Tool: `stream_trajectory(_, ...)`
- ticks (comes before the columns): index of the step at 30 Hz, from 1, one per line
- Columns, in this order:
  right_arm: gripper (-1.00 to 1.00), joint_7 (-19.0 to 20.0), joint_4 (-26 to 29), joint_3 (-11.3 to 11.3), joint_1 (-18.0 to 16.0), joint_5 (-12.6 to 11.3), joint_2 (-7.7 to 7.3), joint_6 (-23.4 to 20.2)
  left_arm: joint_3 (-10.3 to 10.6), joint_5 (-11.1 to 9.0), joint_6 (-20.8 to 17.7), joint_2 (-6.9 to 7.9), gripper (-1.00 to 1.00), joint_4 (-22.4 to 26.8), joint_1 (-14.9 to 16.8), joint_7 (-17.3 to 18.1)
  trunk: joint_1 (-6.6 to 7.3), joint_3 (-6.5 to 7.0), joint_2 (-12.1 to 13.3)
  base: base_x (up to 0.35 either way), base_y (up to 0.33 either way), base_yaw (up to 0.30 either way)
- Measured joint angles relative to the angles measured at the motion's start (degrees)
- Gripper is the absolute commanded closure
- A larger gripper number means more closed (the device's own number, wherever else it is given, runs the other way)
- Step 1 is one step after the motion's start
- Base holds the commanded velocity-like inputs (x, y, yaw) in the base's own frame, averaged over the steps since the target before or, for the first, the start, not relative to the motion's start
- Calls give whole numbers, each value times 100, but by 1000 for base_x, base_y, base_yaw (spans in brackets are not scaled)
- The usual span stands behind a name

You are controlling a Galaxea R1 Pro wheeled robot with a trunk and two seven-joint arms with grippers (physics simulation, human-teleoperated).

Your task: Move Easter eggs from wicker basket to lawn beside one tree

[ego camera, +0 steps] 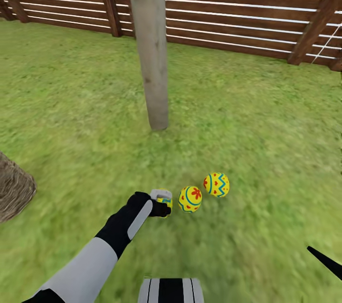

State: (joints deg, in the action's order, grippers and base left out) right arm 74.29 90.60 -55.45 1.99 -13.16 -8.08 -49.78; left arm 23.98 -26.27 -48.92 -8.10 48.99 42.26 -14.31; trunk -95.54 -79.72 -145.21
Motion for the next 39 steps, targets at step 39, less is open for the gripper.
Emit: stream_trajectory(39,-100,1,0,-9,0,-35,10,9,14,29,-146,-9,-100,-80,6,-6,104,865,52,-128,0,0)
